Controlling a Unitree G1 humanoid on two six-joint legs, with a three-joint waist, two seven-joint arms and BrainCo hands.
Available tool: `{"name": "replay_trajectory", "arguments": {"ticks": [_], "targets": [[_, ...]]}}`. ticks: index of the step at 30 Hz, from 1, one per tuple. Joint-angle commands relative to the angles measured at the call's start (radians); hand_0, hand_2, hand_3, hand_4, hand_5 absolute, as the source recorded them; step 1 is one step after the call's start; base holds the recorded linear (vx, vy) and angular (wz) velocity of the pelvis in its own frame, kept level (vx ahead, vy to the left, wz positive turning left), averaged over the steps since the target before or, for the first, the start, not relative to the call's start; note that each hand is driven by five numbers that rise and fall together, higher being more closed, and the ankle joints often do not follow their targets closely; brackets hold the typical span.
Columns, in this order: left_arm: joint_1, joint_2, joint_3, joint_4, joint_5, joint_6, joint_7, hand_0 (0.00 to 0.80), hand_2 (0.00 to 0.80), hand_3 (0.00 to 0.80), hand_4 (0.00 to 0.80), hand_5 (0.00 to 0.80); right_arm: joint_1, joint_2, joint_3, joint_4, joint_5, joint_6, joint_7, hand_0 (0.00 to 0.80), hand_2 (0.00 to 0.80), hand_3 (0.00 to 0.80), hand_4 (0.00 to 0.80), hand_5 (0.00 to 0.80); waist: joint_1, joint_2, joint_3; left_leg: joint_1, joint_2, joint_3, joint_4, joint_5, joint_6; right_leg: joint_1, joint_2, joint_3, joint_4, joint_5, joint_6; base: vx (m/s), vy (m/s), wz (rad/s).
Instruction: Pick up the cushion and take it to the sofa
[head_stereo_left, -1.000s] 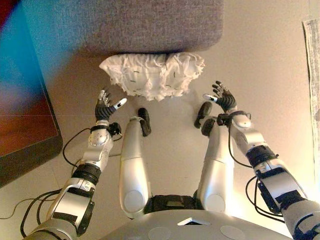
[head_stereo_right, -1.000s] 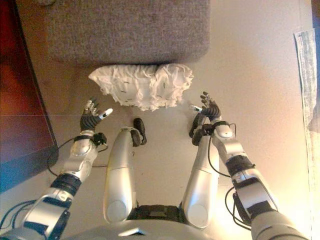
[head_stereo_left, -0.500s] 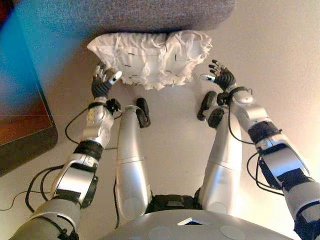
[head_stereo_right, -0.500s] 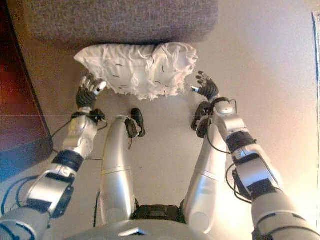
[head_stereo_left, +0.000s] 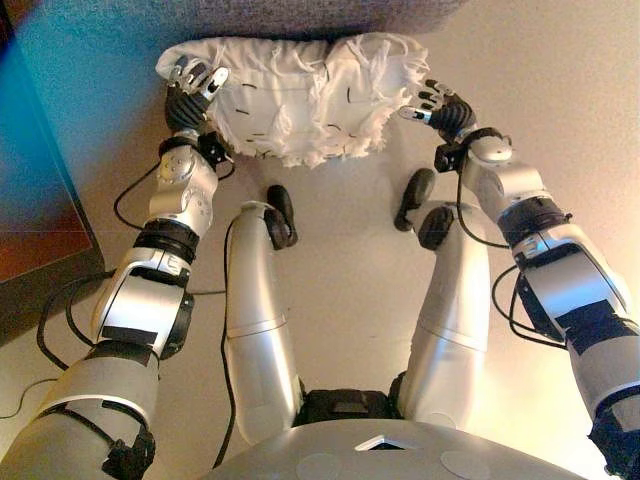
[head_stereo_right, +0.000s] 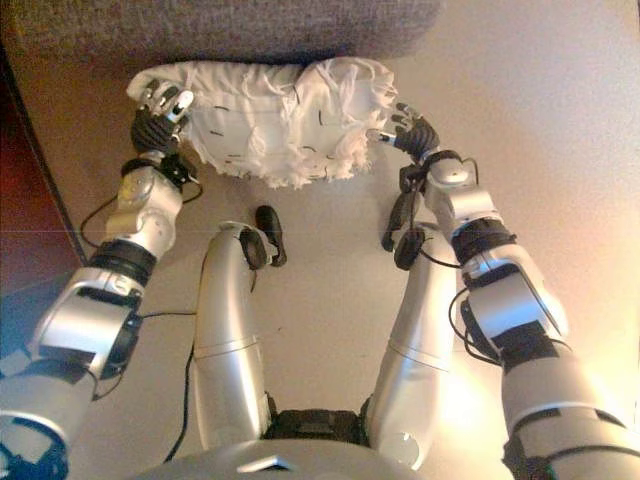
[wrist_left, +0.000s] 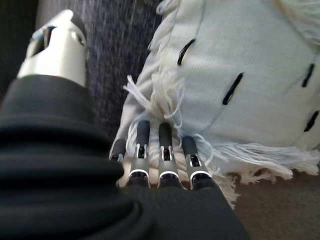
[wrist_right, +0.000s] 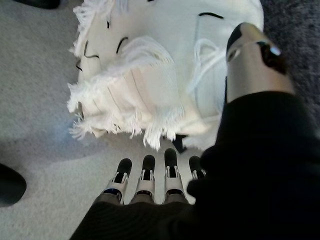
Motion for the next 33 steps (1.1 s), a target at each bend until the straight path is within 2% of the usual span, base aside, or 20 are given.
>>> {"name": "replay_trajectory", "arguments": {"ticks": [1,6,9,13,16,21,28,33], "targets": [[-0.076,0.046,-0.020,0.068,-0.027,0.018,-0.006,0.000,0.000,0.000,0.000,0.000,-0.086,0.034,0.032,0.031,0.023,-0.017,0.042,0.000,0.000,0.000,0.000,0.000,-0.015,0.038,-0.008,0.012,0.007,0.040,-0.079,0.020,-0.011,0.041,-0.019,0.116,0.061,-0.092,0.074,-0.011,0.027,0.03],[-0.081,0.052,-0.024,0.118,-0.026,-0.001,-0.004,0.000,0.000,0.000,0.000,0.000,-0.112,0.045,0.071,0.009,0.022,-0.015,0.053,0.000,0.000,0.000,0.000,0.000,-0.011,0.045,-0.008,0.010,0.002,0.049,-0.104,0.023,-0.009,0.033,-0.022,0.114,0.038,-0.083,0.071,0.000,0.000,0.00],[-0.053,0.050,-0.018,0.100,0.020,-0.062,0.055,0.000,0.000,0.000,0.000,0.000,-0.109,0.047,0.091,-0.028,0.022,-0.007,0.028,0.000,0.000,0.000,0.000,0.000,-0.002,0.050,-0.008,0.012,-0.004,0.055,-0.121,0.024,-0.007,0.031,-0.025,0.110,0.021,-0.077,0.069,0.000,0.000,0.00],[-0.004,0.038,-0.001,0.053,0.083,-0.110,0.187,0.000,0.000,0.000,0.000,0.000,-0.105,0.053,0.099,-0.064,0.005,0.003,-0.006,0.000,0.000,0.000,0.000,0.000,0.013,0.058,-0.008,0.011,-0.015,0.056,-0.142,0.028,-0.008,0.030,-0.026,0.105,0.005,-0.073,0.068,0.001,-0.003,0.01],[0.034,0.012,0.021,0.013,0.135,-0.148,0.246,0.000,0.000,0.000,0.000,0.000,-0.102,0.070,0.095,-0.081,0.005,0.003,-0.039,0.000,0.000,0.000,0.000,0.000,0.029,0.058,-0.008,0.012,-0.024,0.052,-0.166,0.034,-0.009,0.034,-0.027,0.095,-0.007,-0.073,0.067,-0.006,-0.040,0.07],[0.135,-0.051,0.002,-0.120,0.295,-0.191,0.338,0.000,0.000,0.000,0.000,0.000,-0.080,0.085,0.090,-0.120,0.016,0.011,-0.103,0.000,0.000,0.000,0.000,0.000,0.059,0.057,-0.008,0.011,-0.038,0.041,-0.193,0.042,-0.009,0.046,-0.030,0.072,-0.031,-0.064,0.070,0.005,-0.068,0.05],[0.281,-0.079,0.014,-0.266,0.475,-0.259,0.440,0.000,0.000,0.000,0.000,0.000,-0.038,0.071,0.058,-0.150,0.023,0.001,-0.129,0.000,0.000,0.000,0.000,0.000,0.094,0.064,-0.008,0.008,-0.051,0.019,-0.190,0.037,-0.008,0.058,-0.040,0.054,-0.036,-0.063,0.076,0.015,-0.055,0.04],[0.394,-0.090,0.044,-0.320,0.485,-0.222,0.482,0.000,0.000,0.000,0.000,0.000,-0.009,0.057,0.035,-0.159,0.023,-0.008,-0.138,0.000,0.000,0.000,0.000,0.000,0.117,0.077,-0.008,0.009,-0.064,0.012,-0.177,0.026,-0.007,0.061,-0.052,0.049,-0.026,-0.072,0.075,0.014,-0.032,0.06]]}}
